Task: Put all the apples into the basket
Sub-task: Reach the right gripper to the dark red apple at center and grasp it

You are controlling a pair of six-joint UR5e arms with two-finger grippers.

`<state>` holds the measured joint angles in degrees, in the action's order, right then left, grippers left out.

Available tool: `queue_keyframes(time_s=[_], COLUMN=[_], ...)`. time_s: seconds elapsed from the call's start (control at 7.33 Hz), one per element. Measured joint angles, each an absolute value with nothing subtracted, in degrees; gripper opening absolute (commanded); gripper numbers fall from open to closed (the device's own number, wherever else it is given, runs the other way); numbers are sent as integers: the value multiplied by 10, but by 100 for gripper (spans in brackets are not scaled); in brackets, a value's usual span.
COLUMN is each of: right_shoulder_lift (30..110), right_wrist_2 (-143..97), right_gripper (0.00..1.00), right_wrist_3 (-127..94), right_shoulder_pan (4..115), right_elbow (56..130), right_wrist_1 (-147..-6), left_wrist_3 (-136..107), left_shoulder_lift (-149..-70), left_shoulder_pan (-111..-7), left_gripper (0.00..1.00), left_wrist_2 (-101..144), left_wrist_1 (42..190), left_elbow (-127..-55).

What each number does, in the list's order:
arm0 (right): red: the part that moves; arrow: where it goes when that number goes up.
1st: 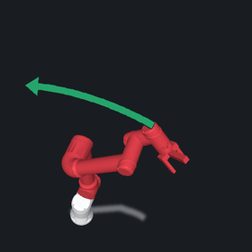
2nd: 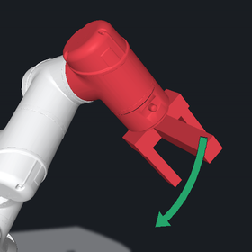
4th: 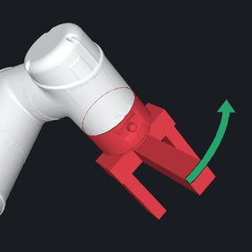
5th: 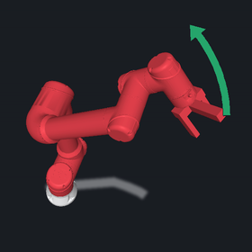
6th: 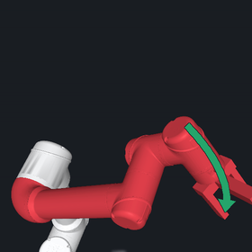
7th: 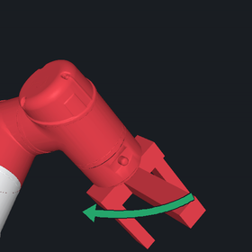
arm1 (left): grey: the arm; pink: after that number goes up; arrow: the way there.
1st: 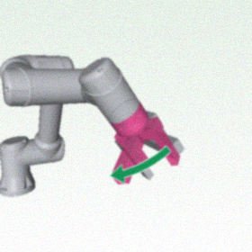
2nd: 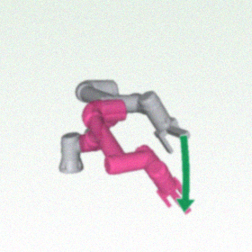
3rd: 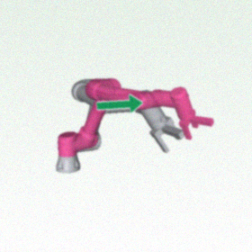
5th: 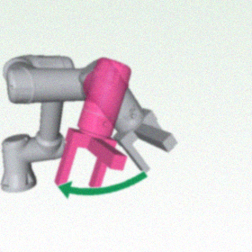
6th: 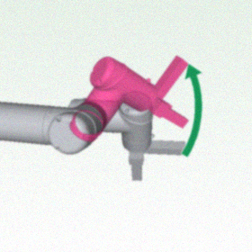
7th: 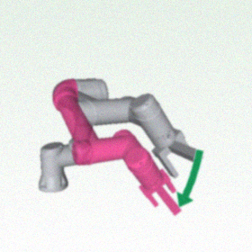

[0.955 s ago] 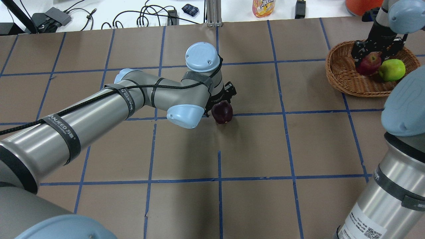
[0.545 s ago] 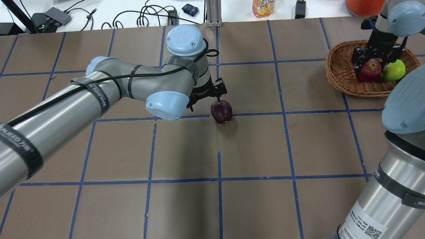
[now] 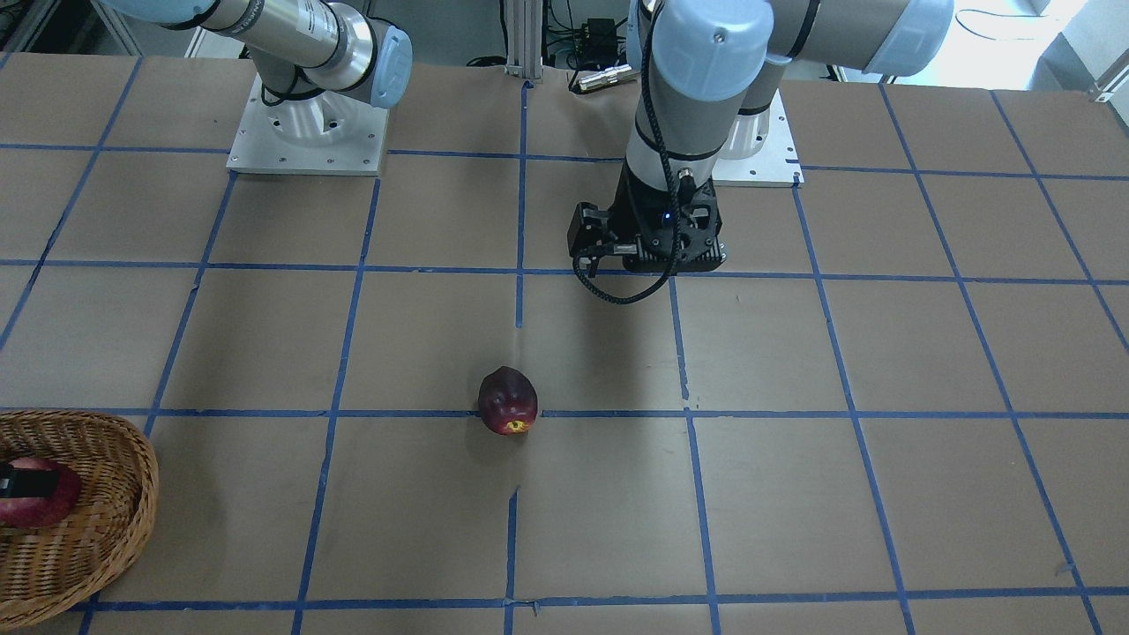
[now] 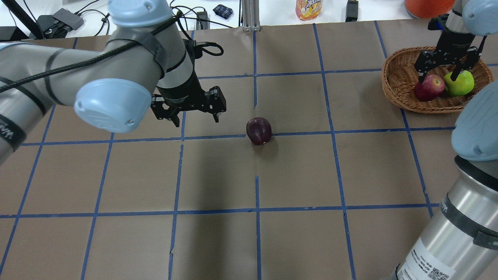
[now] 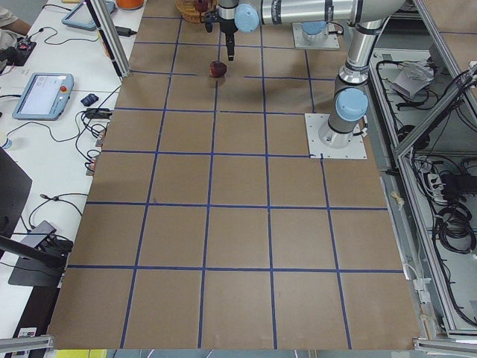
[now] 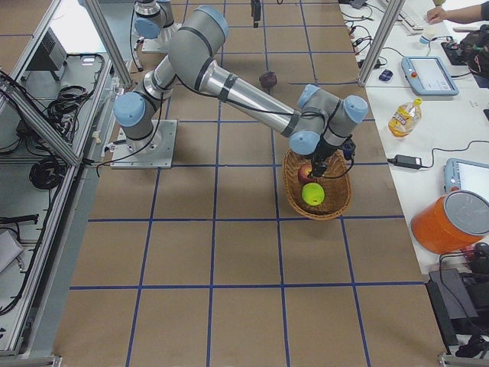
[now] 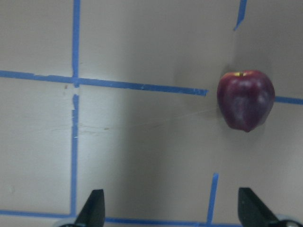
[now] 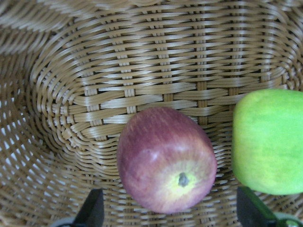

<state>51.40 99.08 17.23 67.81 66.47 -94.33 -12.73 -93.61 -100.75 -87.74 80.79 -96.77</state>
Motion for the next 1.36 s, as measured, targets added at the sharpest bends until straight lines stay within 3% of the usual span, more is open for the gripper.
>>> queue_keyframes(time_s=[0.27,0.82,1.36], right_shoulder_lift=[566,599,592], right_wrist_2=[930,887,814], right_gripper=[100,100,100], right_wrist_3=[167,144,139], right_shoulder_pan=[715,903,1014], right_elbow=[653,661,736], right_wrist_1=[-914,-911,-1004], left_wrist_3=[-24,28,30], left_shoulder_lift=[-893,-865,-862], left_shoulder_pan=[-955,-932,-928], left_gripper=[100,100,100], left_wrist_2=[-877,-883,-883], left_wrist_1=[875,908,906], left_elbow=[-944,-922,-918])
